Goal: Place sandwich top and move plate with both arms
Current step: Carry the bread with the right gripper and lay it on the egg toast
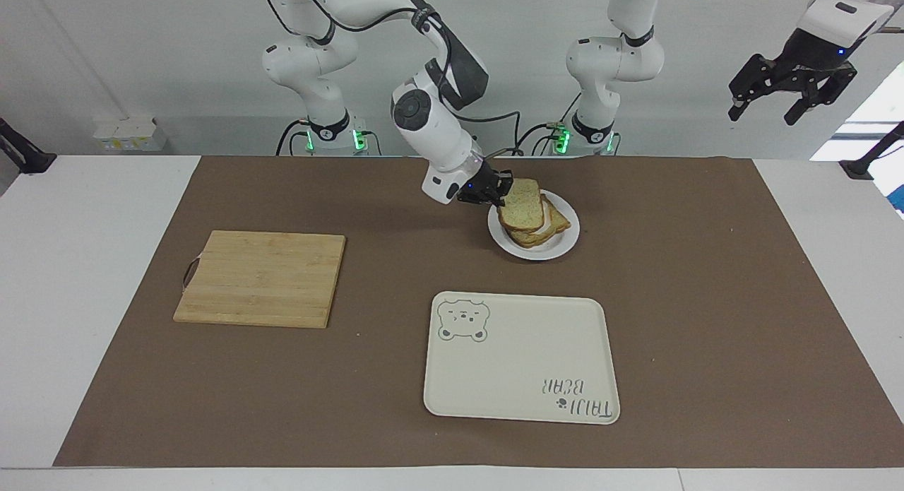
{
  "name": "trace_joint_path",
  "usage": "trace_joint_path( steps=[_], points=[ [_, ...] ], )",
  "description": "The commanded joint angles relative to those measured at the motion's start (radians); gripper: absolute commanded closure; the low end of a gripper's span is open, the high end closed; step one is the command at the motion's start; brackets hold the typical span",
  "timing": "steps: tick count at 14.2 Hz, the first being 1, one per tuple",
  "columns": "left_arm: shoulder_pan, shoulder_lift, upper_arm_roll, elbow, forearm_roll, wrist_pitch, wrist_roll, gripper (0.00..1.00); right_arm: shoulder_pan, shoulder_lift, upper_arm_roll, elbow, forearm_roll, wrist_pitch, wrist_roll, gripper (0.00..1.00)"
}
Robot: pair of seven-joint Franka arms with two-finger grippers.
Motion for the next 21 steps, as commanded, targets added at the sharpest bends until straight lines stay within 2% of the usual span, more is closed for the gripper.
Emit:
trace_joint_path(
  steps=[1,4,6,12,13,14,18,21],
  points=[
    [-0.004,-0.029,0.001,-0.032,0.006,-0.005,-0.009,0.0,0.05,0.033,-0.002,0.004,0.023,0.063,0.046,1.0],
    [-0.004,-0.029,0.001,-0.032,0.006,-0.005,-0.009,0.0,0.076,0.054,-0.002,0.004,0.023,0.078,0.053,1.0],
    [-0.004,-0.029,0.001,-0.032,0.006,-0.005,-0.009,0.0,0.084,0.086,-0.003,0.004,0.023,0.135,0.041,1.0],
    [-0.004,-0.029,0.001,-0.032,0.006,-0.005,-0.009,0.0,0.076,0.096,-0.003,0.002,0.023,0.132,0.043,1.0],
    [-0.004,-0.029,0.001,-0.032,0.006,-0.005,-0.009,0.0,0.076,0.096,-0.005,0.002,0.022,0.132,0.049,0.75],
    [-0.004,-0.029,0.001,-0.032,0.006,-0.005,-0.009,0.0,0.073,0.096,-0.006,0.002,0.008,0.132,0.043,0.01],
    [-0.004,-0.029,0.001,-0.032,0.006,-0.005,-0.009,0.0,0.063,0.102,-0.014,0.004,-0.035,0.136,0.04,0.0],
    [-0.004,-0.029,0.001,-0.032,0.006,-0.005,-0.009,0.0,0.035,0.108,-0.016,0.008,-0.226,0.136,0.041,0.0]
  ],
)
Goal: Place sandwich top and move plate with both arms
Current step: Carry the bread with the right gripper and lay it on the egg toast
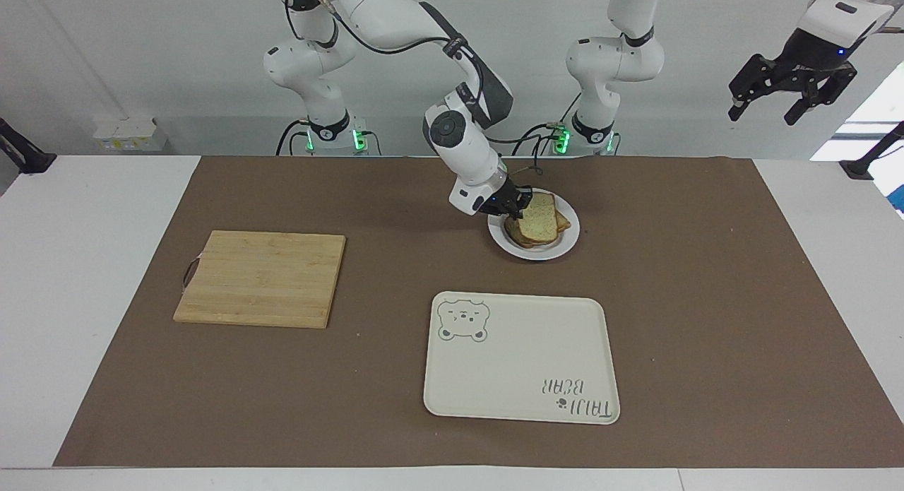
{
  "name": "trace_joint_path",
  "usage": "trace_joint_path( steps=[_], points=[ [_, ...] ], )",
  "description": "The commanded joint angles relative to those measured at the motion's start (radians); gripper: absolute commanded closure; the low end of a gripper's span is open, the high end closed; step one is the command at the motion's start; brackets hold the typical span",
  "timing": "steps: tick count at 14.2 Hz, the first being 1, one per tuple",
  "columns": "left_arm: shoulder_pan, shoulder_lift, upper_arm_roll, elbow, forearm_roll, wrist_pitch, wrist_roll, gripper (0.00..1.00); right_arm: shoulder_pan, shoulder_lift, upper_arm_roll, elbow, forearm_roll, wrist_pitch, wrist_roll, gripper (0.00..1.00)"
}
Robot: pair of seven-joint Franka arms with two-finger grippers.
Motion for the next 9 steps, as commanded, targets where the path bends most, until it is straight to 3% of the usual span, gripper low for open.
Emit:
trace_joint_path(
  steps=[1,4,9],
  points=[
    [-0.004,-0.029,0.001,-0.032,0.006,-0.005,-0.009,0.0,-0.035,0.015,0.009,0.013,-0.173,0.006,-0.001,0.0],
    [-0.048,-0.029,-0.037,-0.032,-0.011,-0.004,0.0,0.0,-0.068,0.012,0.008,0.016,-0.243,0.003,-0.001,0.0],
    [-0.032,-0.029,-0.04,-0.032,-0.014,-0.005,-0.002,0.0,-0.17,-0.053,0.008,0.019,-0.293,-0.055,-0.01,0.0]
  ],
)
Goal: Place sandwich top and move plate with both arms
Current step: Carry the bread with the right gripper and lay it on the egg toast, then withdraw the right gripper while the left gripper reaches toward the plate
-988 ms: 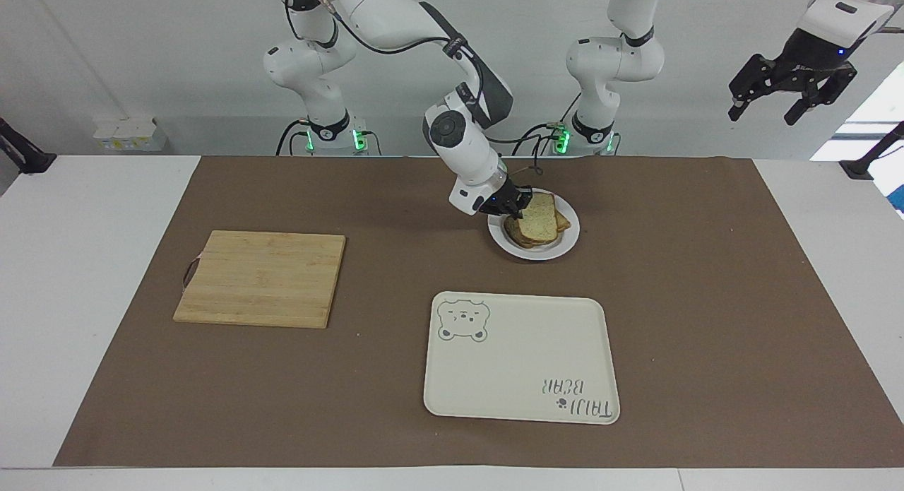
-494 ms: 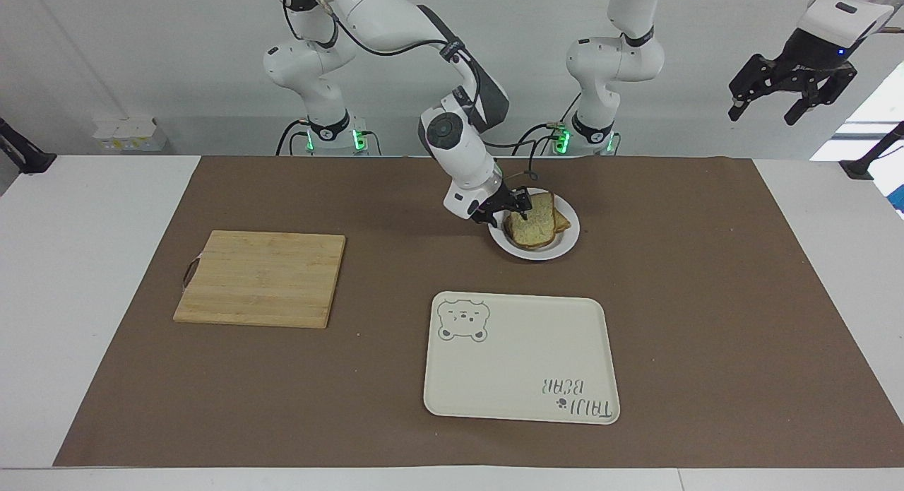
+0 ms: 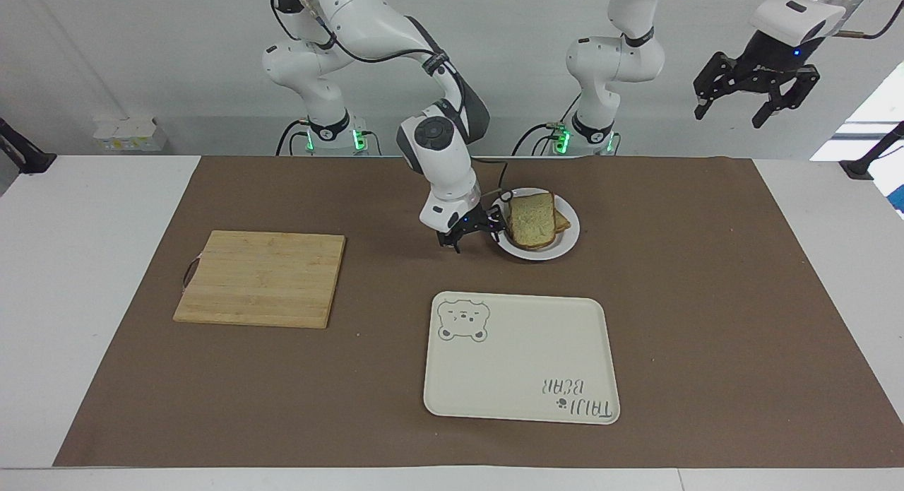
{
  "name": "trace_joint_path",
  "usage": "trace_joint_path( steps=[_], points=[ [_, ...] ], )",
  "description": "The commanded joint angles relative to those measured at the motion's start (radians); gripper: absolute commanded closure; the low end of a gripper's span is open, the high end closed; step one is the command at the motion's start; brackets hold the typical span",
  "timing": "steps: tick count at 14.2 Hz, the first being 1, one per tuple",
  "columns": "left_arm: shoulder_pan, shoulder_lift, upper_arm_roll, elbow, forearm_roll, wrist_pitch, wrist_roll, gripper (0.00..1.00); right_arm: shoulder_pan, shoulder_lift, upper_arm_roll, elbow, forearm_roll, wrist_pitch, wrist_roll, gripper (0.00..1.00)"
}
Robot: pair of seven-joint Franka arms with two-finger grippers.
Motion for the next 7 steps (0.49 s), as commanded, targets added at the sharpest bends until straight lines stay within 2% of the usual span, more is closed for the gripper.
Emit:
trace_joint_path(
  steps=[1,7],
  points=[
    [0.014,-0.028,0.026,-0.032,-0.004,-0.004,0.002,0.0,-0.069,-0.07,0.01,0.002,-0.027,-0.073,-0.009,0.0],
    [0.018,-0.03,0.026,-0.035,-0.004,-0.014,0.0,0.0,-0.183,-0.176,0.01,0.011,-0.134,-0.211,-0.023,0.0]
  ],
)
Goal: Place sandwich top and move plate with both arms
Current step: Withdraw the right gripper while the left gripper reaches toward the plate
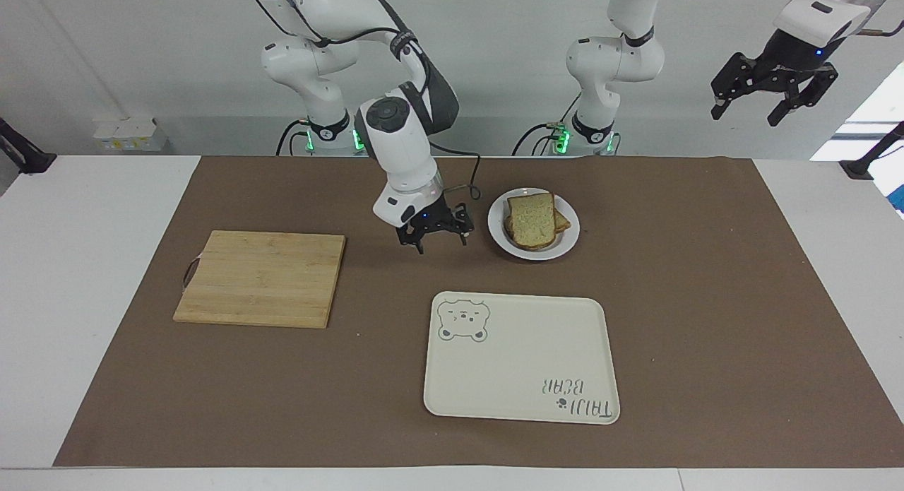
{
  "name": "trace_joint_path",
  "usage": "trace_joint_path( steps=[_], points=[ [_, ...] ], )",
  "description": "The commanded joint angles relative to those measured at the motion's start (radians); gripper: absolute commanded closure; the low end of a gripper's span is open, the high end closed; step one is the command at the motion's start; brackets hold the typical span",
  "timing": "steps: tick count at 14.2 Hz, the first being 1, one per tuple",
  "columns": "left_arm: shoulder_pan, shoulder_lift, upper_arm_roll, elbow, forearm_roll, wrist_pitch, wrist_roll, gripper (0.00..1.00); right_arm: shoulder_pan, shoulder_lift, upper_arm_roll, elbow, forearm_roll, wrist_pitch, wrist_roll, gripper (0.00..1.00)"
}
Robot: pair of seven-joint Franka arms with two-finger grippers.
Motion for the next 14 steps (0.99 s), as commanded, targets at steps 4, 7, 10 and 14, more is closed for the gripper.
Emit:
trace_joint_path(
  steps=[4,7,10,14],
  points=[
    [0.002,-0.057,-0.006,-0.134,-0.019,0.062,0.005,0.0,-0.085,-0.083,0.004,0.047,-0.067,-0.207,-0.016,0.0],
    [0.004,-0.121,-0.004,-0.344,-0.035,0.178,-0.002,0.0,-0.135,-0.118,0.004,0.094,-0.093,-0.329,-0.018,0.0],
    [0.005,-0.138,-0.003,-0.484,-0.103,0.269,-0.001,0.0,-0.199,-0.18,0.002,0.096,-0.095,-0.382,-0.039,0.0],
    [0.028,-0.135,-0.003,-0.603,-0.206,0.341,-0.004,0.0,-0.276,-0.233,-0.001,0.127,-0.108,-0.459,-0.105,0.0]
  ],
)
